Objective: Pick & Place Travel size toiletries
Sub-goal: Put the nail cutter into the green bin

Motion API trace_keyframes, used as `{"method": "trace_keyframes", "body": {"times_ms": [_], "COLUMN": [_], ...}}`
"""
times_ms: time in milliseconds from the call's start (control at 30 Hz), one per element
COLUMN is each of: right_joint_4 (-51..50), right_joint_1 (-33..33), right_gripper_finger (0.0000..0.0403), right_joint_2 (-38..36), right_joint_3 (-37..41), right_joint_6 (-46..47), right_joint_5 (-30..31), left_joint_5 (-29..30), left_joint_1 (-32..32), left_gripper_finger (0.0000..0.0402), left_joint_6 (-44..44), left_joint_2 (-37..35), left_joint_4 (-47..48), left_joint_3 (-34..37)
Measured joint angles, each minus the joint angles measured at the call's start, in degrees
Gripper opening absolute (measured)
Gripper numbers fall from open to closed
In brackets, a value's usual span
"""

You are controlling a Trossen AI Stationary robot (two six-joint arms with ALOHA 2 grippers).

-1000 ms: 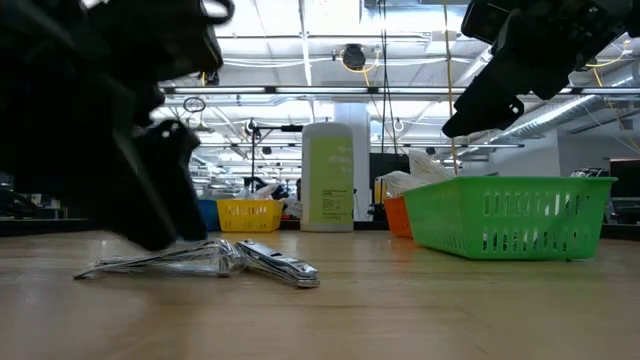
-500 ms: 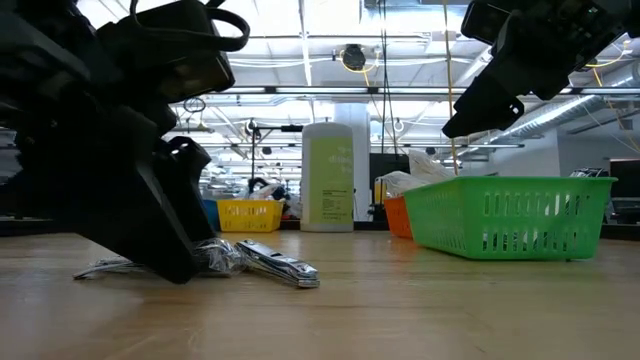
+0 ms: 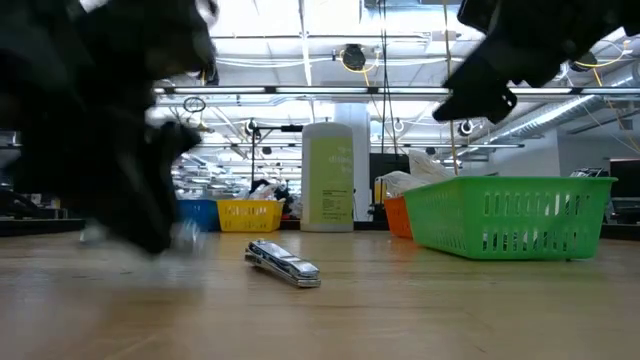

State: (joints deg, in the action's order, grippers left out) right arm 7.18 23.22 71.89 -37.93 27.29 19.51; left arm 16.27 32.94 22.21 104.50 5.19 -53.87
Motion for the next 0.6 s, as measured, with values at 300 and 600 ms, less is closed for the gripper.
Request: {"method": "trace_keyframes", "body": {"times_ms": [300, 600], "right_joint_4": [22.6, 41.2], "right_joint_1": [-1.0, -5.5], "right_gripper_finger": [0.0251, 0.0251], "right_joint_2": [8.3, 19.7], "right_joint_3": [0.0, 0.0], "right_joint_6": [-2.5, 4.8], "right_joint_5": [-0.2, -1.9], "left_joint_5": [24.1, 31.0], "left_joint_1": [-1.9, -6.6], "left_gripper_finger": [0.0039, 0.004], "left_joint_6": [-27.6, -44.2], "left_joint_2": [-7.3, -6.9], "left_joint_4": [-1.0, -2.4], "left_joint_3": [-3.4, -6.4]}}
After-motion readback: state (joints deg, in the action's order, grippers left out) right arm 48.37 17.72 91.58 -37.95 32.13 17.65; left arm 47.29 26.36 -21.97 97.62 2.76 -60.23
